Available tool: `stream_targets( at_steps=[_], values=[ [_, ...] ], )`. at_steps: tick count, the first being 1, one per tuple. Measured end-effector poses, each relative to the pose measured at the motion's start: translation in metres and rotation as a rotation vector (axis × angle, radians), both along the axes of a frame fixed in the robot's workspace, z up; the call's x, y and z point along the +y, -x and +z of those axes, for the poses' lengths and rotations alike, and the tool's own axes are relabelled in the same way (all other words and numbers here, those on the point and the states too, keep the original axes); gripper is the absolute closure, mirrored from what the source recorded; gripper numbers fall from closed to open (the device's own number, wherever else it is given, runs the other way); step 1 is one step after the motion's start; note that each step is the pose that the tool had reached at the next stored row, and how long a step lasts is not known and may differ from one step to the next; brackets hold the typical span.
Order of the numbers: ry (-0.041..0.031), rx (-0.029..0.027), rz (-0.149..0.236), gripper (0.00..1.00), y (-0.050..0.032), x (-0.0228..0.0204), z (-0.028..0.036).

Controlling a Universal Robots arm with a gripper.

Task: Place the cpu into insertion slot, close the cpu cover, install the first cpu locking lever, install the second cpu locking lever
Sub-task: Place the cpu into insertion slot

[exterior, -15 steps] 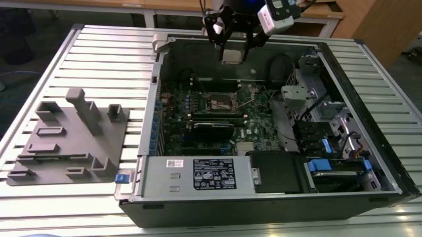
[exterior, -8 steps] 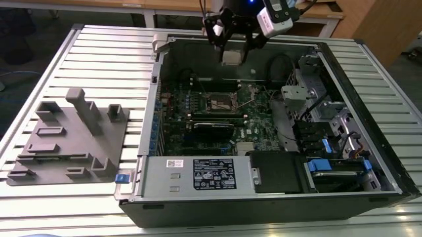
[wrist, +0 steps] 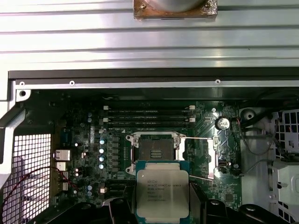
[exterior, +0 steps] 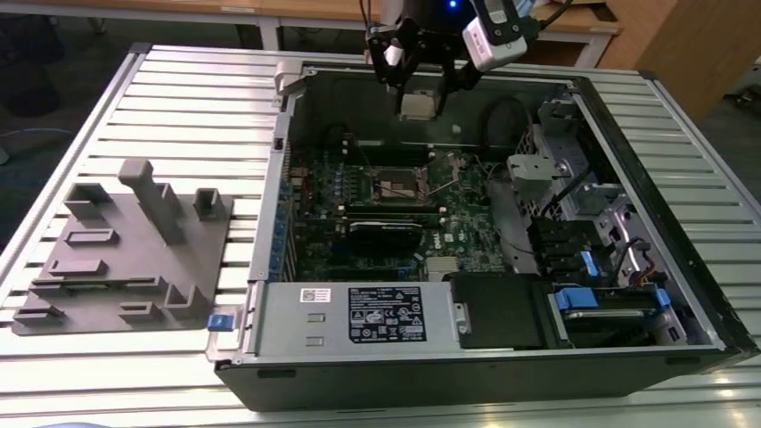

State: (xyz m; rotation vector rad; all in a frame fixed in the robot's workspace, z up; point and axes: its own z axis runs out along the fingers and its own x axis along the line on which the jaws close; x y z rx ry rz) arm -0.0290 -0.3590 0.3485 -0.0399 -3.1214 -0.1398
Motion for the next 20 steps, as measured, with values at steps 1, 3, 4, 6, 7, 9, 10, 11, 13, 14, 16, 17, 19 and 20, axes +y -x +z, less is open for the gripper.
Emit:
stream_targets(
  at_steps=[1,3,4,6,7,9,10,11,13,14,16,17,19,20],
  values=[
    [0.0000,0.0000,0.000,0.46,0.0000,0.0000,0.0000],
    [-0.0003,-0.0001,0.000,0.46,0.0000,0.0000,-0.0005],
    [-0.0005,-0.0002,0.000,0.46,0.0000,0.0000,-0.0010],
    [-0.0001,-0.0001,0.000,0.46,0.0000,0.0000,-0.0021],
    [-0.0001,-0.0001,0.000,0.46,0.0000,0.0000,-0.0027],
    [0.0001,0.0000,0.000,0.46,0.0000,0.0000,-0.0028],
    [0.0001,0.0001,0.000,0.46,0.0000,0.0000,-0.0028],
    [-0.0001,0.0000,0.000,0.46,0.0000,0.0000,-0.0030],
    [-0.0001,0.0000,0.000,0.46,0.0000,0.0000,-0.0031],
    [-0.0001,0.0000,0.000,0.46,0.0000,0.0000,-0.0032],
    [-0.0004,-0.0002,0.000,0.46,0.0000,0.0000,-0.0039],
    [-0.0002,-0.0001,0.000,0.46,0.0000,0.0000,-0.0043],
    [-0.0001,-0.0001,0.000,0.46,0.0000,0.0000,-0.0054],
    [-0.0001,-0.0001,0.000,0.46,0.0000,0.0000,-0.0058]
  ],
)
